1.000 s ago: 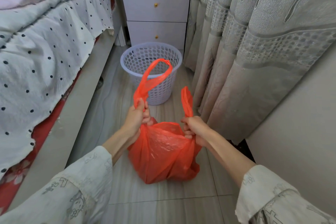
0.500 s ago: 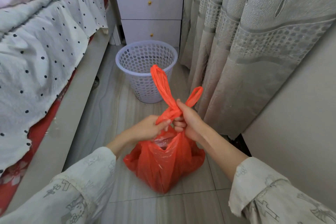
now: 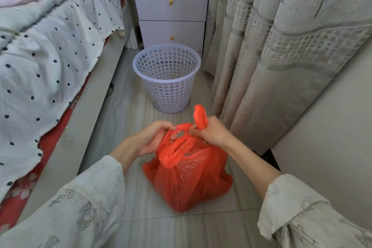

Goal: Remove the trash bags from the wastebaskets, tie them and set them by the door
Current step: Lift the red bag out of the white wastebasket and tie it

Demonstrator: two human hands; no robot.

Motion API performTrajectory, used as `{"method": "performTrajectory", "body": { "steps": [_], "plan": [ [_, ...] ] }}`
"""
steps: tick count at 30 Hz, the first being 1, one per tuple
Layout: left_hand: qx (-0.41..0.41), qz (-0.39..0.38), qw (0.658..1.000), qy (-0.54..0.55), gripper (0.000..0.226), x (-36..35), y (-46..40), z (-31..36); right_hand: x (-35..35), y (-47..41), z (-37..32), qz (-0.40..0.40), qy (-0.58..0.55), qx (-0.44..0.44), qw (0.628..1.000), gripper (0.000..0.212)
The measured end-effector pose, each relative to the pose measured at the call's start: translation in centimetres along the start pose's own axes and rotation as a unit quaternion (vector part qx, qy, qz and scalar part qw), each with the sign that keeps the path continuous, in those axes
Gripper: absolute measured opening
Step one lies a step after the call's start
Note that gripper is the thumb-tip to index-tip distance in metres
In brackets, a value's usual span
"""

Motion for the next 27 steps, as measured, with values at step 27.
{"method": "performTrajectory", "body": {
  "steps": [27],
  "plan": [
    [-0.34,0.315,0.882,-0.083,0.013,-0.9,0.5,3.4,0.4,-0.3,-0.3,0.01,-0.297,0.048,0.954,0.026]
  ]
}}
Point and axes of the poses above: each hand's wrist, its own y-axis away from the middle knuckle, its own x-axis out of the back of the hand, z = x × y, the point moved 2 cm from there along -y, towards the middle knuckle, and after that the axes turned 2 degrees about x, right-handed, at the moved point
